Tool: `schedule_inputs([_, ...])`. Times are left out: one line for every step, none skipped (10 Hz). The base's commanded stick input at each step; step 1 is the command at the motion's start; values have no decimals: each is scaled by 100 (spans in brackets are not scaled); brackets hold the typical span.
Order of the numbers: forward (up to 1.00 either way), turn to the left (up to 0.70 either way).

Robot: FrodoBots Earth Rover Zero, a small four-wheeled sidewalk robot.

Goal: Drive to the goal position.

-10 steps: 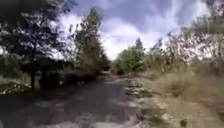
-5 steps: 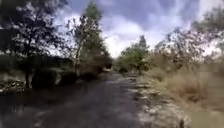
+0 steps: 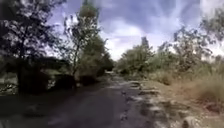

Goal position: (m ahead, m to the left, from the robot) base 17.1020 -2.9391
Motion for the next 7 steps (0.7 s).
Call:
schedule_inputs([100,0])
schedule_inputs([100,0])
schedule_inputs([100,0])
schedule_inputs([100,0])
schedule_inputs([100,0])
schedule_inputs([100,0])
schedule_inputs([100,0])
